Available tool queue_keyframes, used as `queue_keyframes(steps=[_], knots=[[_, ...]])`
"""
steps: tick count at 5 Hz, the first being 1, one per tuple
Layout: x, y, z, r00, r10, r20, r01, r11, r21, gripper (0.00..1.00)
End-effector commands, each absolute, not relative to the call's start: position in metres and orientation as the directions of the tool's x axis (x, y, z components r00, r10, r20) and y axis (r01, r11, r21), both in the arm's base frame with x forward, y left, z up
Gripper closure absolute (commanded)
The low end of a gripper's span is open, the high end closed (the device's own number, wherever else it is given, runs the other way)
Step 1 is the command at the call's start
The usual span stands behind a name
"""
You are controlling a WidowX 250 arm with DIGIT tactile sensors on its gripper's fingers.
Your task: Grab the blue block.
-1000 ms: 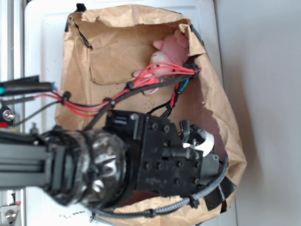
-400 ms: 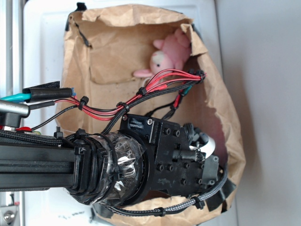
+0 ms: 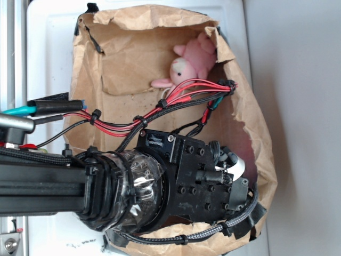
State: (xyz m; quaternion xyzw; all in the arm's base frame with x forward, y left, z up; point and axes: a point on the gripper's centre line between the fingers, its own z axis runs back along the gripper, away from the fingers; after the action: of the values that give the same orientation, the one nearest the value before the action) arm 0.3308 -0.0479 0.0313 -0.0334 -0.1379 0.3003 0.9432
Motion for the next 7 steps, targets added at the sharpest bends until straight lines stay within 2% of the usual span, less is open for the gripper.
queue_keyframes(steps=[1,2,3,4,5,6,7], knots=[[0.312,-0.023,0.076,0.839,0.460,0.291,-0.429,0.888,-0.166,1.00],[0.301,-0.020,0.103,0.907,0.261,0.331,-0.249,0.965,-0.079,1.00],[0.293,-0.008,0.129,0.927,0.199,0.317,-0.177,0.979,-0.097,1.00],[0.286,0.007,0.151,0.933,0.139,0.332,-0.127,0.990,-0.056,1.00],[0.273,0.005,0.168,0.930,0.008,0.368,-0.020,0.999,0.030,1.00],[0.268,0.016,0.192,0.942,0.009,0.337,0.003,0.999,-0.036,1.00],[0.276,0.029,0.210,0.946,0.032,0.323,-0.017,0.999,-0.052,1.00]])
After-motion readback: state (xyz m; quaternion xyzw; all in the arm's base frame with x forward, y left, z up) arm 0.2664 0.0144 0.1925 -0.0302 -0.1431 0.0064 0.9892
